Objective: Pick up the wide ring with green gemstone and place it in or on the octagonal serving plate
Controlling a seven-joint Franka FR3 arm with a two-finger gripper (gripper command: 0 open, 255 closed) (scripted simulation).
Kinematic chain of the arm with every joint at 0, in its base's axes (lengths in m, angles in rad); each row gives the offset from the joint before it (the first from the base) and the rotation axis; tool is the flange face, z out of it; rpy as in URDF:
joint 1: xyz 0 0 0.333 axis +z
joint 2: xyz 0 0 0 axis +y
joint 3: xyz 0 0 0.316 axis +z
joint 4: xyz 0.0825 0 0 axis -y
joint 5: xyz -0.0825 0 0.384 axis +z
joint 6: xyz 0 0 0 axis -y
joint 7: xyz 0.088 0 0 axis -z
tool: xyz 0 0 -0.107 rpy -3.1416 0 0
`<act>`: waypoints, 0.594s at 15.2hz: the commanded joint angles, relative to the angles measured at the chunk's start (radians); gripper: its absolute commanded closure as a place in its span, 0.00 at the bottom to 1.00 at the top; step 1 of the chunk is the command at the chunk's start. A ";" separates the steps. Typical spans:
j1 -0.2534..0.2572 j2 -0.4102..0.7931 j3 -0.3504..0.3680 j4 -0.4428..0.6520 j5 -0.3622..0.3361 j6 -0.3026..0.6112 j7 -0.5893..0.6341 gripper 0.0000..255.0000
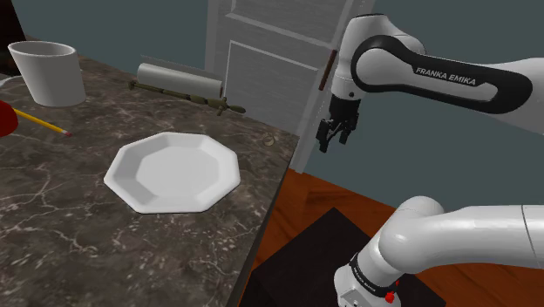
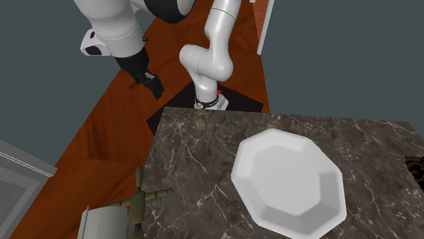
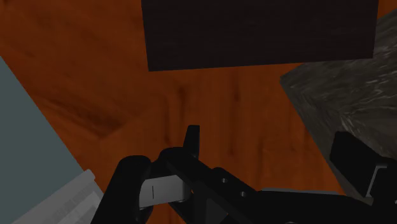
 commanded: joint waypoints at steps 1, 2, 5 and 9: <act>0.000 0.000 0.000 0.000 0.000 0.000 0.000 0.00; 0.010 0.008 0.016 0.015 0.018 -0.002 0.016 0.00; 0.038 0.038 0.064 0.065 0.068 -0.006 0.065 0.00; 0.069 0.085 0.126 0.143 0.126 -0.010 0.129 0.00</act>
